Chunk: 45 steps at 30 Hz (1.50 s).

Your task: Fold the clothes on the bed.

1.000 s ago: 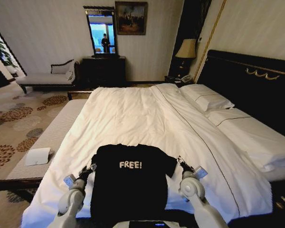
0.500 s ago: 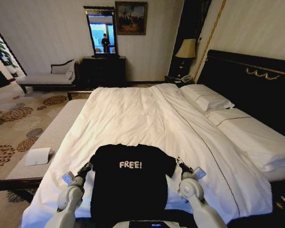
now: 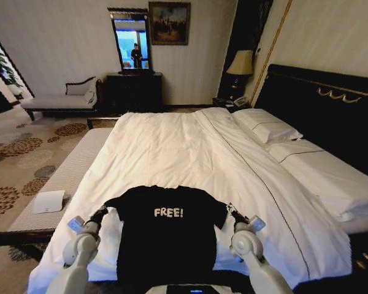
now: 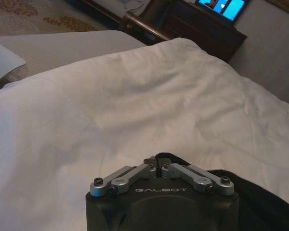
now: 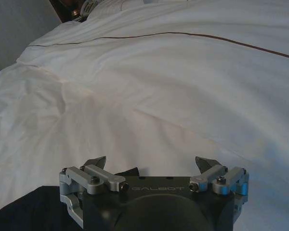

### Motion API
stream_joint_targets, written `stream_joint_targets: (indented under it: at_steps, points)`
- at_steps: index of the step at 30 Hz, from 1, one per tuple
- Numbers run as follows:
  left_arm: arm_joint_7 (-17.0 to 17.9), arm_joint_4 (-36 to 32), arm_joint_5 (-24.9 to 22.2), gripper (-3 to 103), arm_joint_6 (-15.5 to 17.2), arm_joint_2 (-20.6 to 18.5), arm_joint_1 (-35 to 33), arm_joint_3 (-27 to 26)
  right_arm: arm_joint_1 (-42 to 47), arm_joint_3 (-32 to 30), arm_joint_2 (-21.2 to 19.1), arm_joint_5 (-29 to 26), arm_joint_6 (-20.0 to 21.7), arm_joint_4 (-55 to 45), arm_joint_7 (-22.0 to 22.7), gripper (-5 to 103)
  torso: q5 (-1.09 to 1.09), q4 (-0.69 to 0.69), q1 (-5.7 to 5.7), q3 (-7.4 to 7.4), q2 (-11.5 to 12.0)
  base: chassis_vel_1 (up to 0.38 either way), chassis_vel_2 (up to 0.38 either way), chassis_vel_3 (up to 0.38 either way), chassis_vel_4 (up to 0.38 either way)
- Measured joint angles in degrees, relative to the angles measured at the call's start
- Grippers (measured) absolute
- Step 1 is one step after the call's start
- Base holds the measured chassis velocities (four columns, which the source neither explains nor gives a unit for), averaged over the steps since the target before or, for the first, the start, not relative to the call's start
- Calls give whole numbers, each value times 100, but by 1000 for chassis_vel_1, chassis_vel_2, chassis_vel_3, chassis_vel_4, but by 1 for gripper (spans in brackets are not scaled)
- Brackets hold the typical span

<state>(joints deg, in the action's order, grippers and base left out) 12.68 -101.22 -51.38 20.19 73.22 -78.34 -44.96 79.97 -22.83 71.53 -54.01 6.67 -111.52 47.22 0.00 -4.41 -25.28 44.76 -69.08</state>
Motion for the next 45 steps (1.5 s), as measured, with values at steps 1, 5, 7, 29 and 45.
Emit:
stream_joint_targets:
  at_steps: [1,5,7,29,45]
  points:
    - [0,0,0,0,0,0,0,0,0,0,0,0,0,0,0,100,0,0,0,0,0,0,0,0,0]
    - [173,228,-96,0,175,4,251,0,1,17,3,9,14,-40,-1,100,0,0,0,0,-1,0,0,0,0]
    - [208,307,-104,0,207,4,312,1,0,17,3,9,17,-51,-1,100,0,-1,0,0,0,0,0,0,0]
    - [326,256,-194,11,269,56,198,-28,-7,0,16,15,29,-46,5,100,0,0,0,0,0,0,0,0,0]
    - [-83,-1061,-794,71,-596,868,-1465,101,69,-57,185,80,8,-11,-18,100,-1,0,0,-1,-1,0,0,0,0]
